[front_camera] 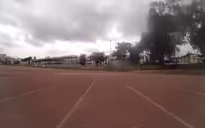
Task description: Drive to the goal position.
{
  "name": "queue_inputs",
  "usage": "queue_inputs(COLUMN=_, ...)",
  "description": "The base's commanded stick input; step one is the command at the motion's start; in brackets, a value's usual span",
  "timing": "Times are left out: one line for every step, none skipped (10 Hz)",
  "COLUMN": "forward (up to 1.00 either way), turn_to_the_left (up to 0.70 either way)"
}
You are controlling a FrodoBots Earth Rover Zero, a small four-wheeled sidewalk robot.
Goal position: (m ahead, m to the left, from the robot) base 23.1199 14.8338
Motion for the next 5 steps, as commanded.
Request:
queue_inputs(forward=0.70, turn_to_the_left=0.00)
queue_inputs(forward=0.70, turn_to_the_left=0.00)
queue_inputs(forward=0.70, turn_to_the_left=0.00)
queue_inputs(forward=0.70, turn_to_the_left=0.00)
queue_inputs(forward=0.70, turn_to_the_left=0.00)
